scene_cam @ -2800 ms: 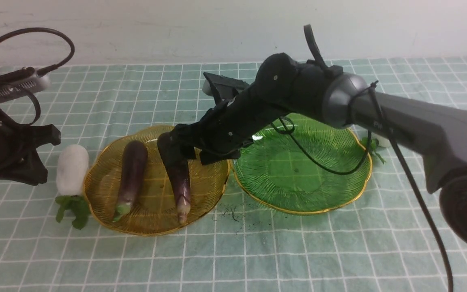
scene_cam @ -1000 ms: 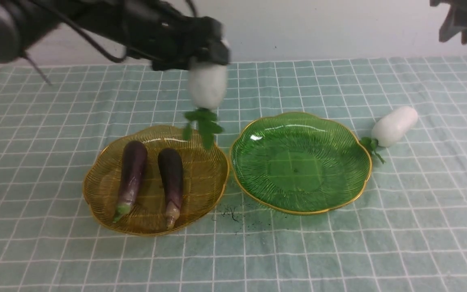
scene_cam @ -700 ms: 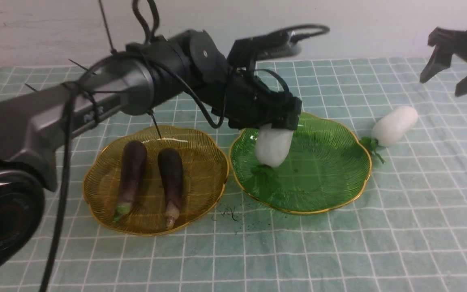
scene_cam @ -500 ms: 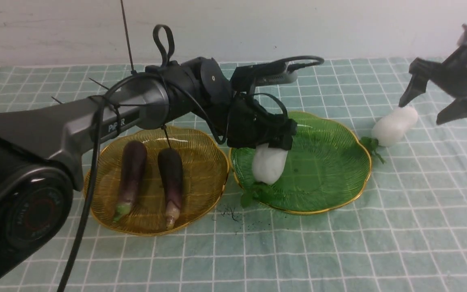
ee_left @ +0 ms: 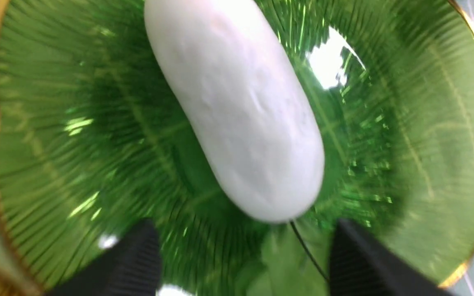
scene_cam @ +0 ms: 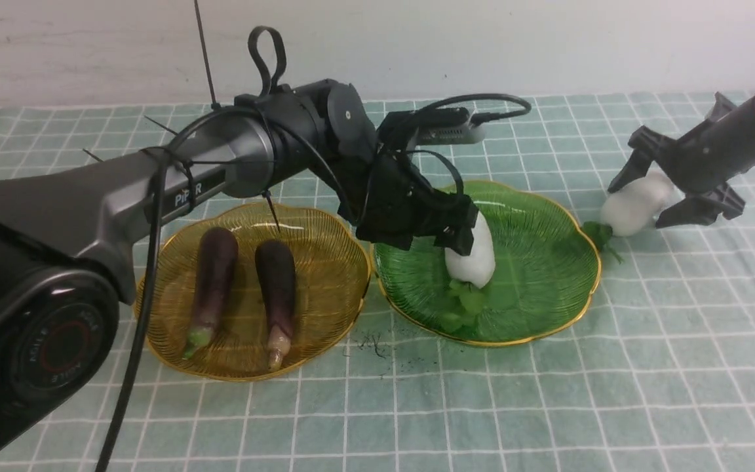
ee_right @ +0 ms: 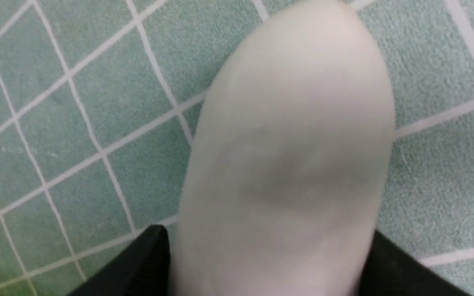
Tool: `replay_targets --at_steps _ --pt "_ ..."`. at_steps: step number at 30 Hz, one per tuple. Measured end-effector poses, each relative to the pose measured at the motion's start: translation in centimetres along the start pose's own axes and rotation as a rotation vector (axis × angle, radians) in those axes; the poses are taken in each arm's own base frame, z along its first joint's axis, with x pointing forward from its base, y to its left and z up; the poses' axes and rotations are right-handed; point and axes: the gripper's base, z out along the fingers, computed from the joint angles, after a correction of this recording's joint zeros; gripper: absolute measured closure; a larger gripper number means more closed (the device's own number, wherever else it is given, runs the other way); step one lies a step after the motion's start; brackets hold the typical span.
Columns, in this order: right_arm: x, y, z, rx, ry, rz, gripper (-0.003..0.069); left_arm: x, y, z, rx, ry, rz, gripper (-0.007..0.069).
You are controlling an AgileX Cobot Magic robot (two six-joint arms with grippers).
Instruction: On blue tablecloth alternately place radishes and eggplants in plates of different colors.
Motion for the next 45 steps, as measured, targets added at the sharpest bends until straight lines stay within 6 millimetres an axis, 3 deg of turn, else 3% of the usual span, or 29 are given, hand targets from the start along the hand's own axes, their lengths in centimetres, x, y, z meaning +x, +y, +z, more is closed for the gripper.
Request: replay_targets --at_steps 1,4,7,11,14,16,20,22,25,29,32,35,38,41,43,45 --pt "0.1 0.0 0.0 -0.002 0.009 -0.003 0.0208 -0.2 -0.1 -1.2 -0.01 0.015 0.012 0.0305" --pt "0.4 0.1 -0.4 -0.003 0.046 -0.036 0.0196 -0.7 -0.5 -4.9 -0.053 0.013 0.055 0.0527" --pt "0.8 0.4 -1.8 -0.018 0.095 -0.061 0.0196 -1.0 -1.1 -10.0 -0.109 -0.041 0.105 0.0607" --pt "0.8 2.7 -6.3 -0.077 0.059 -0.137 0.0196 -0.4 -2.1 -16.1 -0.165 -0.115 0.142 0.0629" --pt "1.5 5.7 -9.9 -0.115 -0.003 -0.211 0.0196 0.5 -2.9 -20.0 -0.201 -0.159 0.159 0.0632" --pt "2.5 7.7 -11.1 -0.119 -0.019 -0.269 0.0196 1.3 -3.3 -22.3 -0.225 -0.188 0.16 0.0632" --pt "5.2 11.7 -10.7 -0.082 0.004 -0.414 0.0196 4.0 -4.0 -26.5 -0.261 -0.244 0.168 0.0632" --pt "7.3 13.7 -8.3 -0.037 0.062 -0.514 0.0196 6.5 -4.2 -28.4 -0.277 -0.259 0.16 0.0632" --pt "8.9 14.7 -5.6 -0.016 0.122 -0.555 0.0196 9.4 -4.3 -29.7 -0.276 -0.282 0.147 0.0632" --pt "10.1 14.7 -2.3 0.017 0.19 -0.523 0.0194 15.0 -4.1 -31.1 -0.263 -0.34 0.111 0.0632" --pt "10.4 14.7 -1.7 0.025 0.203 -0.516 0.0164 17.4 -4.0 -31.5 -0.257 -0.371 0.095 0.0632" --pt "10.6 15.1 -1.9 0.022 0.198 -0.517 0.0062 20.2 -3.7 -31.5 -0.248 -0.411 0.071 0.0632" --pt "10.5 15.7 -4.0 0.02 0.156 -0.536 0.0014 22.0 -3.4 -31.4 -0.244 -0.433 0.058 0.0632" --pt "10.9 16.7 -7.9 -0.002 0.094 -0.564 0.0024 22.8 -3.2 -31.2 -0.245 -0.441 0.058 0.0632" --pt "11.1 16.8 -9.4 -0.007 0.074 -0.575 0.0037 23.0 -3.2 -31.2 -0.245 -0.444 0.058 0.0632" --pt "12.8 17.5 -16.4 -0.031 -0.037 -0.634 0.0138 23.2 -3.2 -31.3 -0.244 -0.449 0.058 0.0632"
